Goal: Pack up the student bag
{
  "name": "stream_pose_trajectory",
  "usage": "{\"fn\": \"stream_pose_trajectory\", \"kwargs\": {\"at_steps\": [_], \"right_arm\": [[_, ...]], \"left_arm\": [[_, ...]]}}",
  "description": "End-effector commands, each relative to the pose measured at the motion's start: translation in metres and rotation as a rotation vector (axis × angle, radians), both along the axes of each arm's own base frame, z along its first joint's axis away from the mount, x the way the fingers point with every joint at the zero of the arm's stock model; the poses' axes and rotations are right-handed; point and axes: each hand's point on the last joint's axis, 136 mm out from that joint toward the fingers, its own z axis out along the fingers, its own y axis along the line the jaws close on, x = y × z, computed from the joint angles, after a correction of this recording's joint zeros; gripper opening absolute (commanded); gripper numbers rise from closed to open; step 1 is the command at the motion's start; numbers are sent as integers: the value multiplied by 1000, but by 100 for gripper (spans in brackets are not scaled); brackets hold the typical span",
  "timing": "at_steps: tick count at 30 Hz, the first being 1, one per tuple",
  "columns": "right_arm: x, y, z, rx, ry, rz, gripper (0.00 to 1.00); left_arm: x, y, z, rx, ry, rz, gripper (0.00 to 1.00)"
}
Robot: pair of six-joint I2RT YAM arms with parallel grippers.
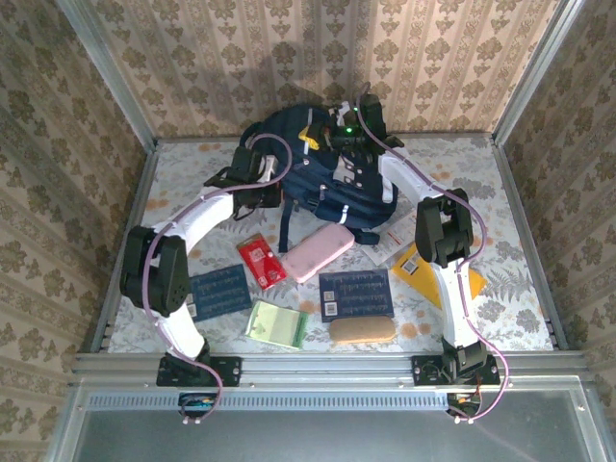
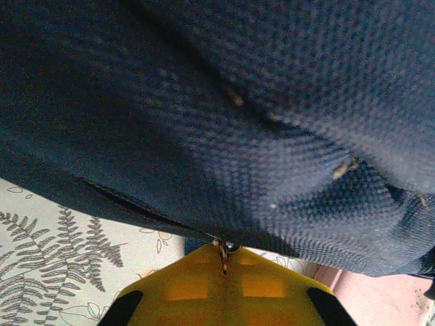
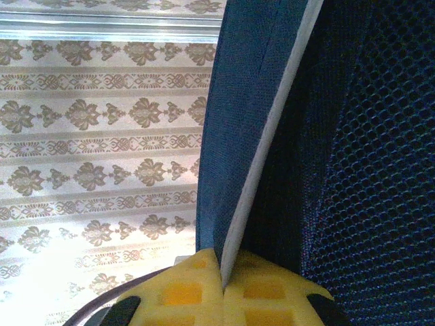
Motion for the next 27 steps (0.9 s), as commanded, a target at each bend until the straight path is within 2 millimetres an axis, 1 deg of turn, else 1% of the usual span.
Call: {"fn": "stream_pose_trajectory", "kwargs": {"at_steps": [1,8,12,15,18,23,27], "right_arm": [[-29,-1,79,45,-184,72,0],[-32,-5,61,-75,-188,78,0],[-34,-4,54,-122,-198,96,0],[-37,-3,51,-148,-210,112,0],[-38,-4,47,-171,-219,117,0],[-35,0,41,-181,-207,126,0],[-37,12,45,-147,-198,152,0]], "left_arm": [[5,15,21,9,-62,17,0],[12,37,24,28,-61,63,0],[17,48,25,26,-55,88,0],[20,54,23,28,-42,99,0],[21,60,17,26,-18,109,0],[16,51,10,-20,10,81,0],[15,48,2,-13,9,66,0]]}}
